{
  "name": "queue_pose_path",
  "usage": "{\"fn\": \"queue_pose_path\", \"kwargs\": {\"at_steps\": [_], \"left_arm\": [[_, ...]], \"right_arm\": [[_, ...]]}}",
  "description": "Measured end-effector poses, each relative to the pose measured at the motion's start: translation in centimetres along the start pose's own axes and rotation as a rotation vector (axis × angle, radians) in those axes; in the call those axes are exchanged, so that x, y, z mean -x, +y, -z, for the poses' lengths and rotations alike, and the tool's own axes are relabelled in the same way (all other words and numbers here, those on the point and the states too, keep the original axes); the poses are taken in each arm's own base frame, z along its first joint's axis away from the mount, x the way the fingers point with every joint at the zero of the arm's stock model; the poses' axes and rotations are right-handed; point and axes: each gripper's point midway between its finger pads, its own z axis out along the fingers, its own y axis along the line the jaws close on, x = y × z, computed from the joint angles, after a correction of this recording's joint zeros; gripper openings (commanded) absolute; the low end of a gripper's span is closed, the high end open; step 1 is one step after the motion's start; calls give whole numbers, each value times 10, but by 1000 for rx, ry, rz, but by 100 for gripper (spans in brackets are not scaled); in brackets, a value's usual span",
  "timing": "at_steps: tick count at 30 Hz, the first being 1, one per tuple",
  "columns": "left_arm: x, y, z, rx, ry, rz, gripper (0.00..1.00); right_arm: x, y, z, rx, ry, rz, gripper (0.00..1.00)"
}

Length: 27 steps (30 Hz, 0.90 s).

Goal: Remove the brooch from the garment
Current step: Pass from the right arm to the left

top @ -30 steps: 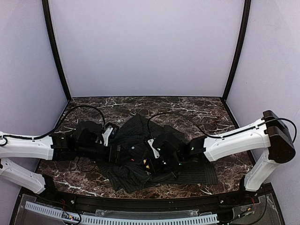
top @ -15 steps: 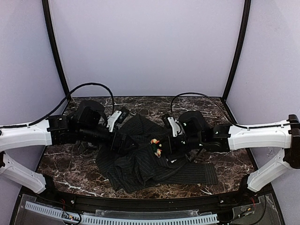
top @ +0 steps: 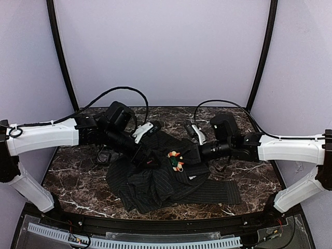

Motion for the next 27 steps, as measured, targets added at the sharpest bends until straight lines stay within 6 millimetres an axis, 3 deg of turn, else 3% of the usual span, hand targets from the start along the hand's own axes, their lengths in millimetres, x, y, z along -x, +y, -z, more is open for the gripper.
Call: {"fn": "queue_pose_path", "kwargs": {"at_steps": [5, 8, 12, 18, 27], "left_arm": [[-12, -4, -11, -52, 50, -2, 83], [-12, -10, -12, -90, 52, -9, 66], [-12, -15, -17, -137, 55, -13, 51], [-17, -19, -26, -188, 79, -2, 37], [-11, -28, -27, -235, 49, 11, 10]], "right_arm": [[0, 5, 3, 62, 44, -1, 0], [-6, 8, 1, 100, 90, 0, 0], [-19, 9, -4, 142, 158, -17, 0], [-26, 16, -2, 202, 199, -26, 0], [-26, 16, -2, 200, 202, -38, 0]]}}
